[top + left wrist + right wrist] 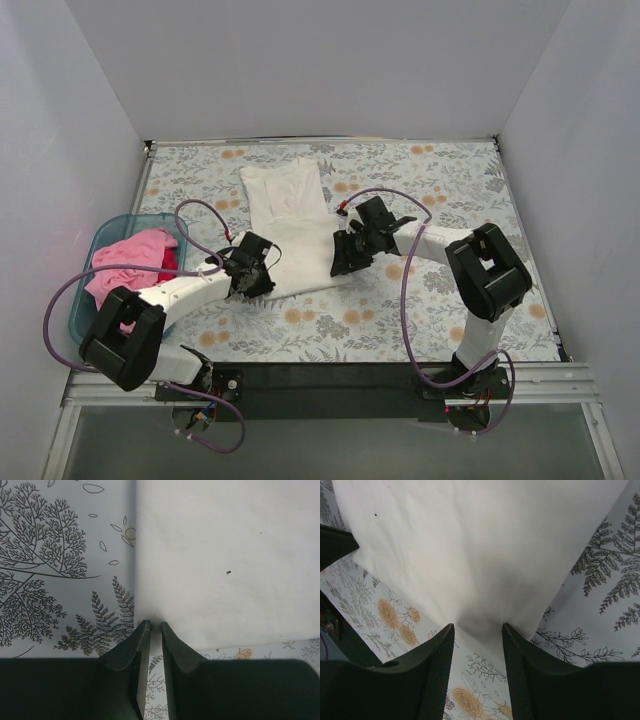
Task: Fold and stack the t-shirts
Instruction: Fold the tshirt
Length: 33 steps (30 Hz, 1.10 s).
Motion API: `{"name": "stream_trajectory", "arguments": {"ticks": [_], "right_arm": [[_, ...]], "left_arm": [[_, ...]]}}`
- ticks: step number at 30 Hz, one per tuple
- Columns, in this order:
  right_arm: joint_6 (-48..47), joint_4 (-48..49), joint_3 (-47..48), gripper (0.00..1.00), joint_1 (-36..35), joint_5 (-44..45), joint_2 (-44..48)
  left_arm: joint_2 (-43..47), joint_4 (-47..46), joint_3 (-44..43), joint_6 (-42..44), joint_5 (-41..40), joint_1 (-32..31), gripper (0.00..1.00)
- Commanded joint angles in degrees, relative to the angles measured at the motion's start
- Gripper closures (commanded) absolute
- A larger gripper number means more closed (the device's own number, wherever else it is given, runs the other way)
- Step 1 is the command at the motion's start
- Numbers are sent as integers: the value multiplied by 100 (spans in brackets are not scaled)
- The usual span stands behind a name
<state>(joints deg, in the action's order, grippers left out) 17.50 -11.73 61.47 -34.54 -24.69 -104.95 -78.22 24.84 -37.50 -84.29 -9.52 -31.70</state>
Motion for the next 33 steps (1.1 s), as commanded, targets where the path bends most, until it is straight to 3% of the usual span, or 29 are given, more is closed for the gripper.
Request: {"name": "stream_trajectory", "arguments": {"ticks": [1,9,14,17,20,24,28,33], "right_arm": [[385,-286,-661,57,-8,69,175],[852,-374,-2323,56,-35,175,1563],[843,-365,-2483,56,-70,342,2582],[720,-217,-2360,55,-70,-51,2891],[650,29,-2350,55,-70,-579,2884],[685,469,-2315,65,-245,-1380,2638],[641,452,-2394,72,-290,-1346,2260],[808,434,-2745,77,-106,-863,1802]], "left_arm": [[-44,354,155,9,607,6,83],[657,846,366,-149,1276,-389,82],[1290,1321,445,-368,1488,-451,74],[1704,1444,366,-474,1462,-451,70],[1871,1366,235,-518,1689,-468,70],[1705,1085,-11,-545,2041,-669,71],[1196,856,-21,-501,2130,-802,75],[791,645,348,-544,1656,-802,79]]}}
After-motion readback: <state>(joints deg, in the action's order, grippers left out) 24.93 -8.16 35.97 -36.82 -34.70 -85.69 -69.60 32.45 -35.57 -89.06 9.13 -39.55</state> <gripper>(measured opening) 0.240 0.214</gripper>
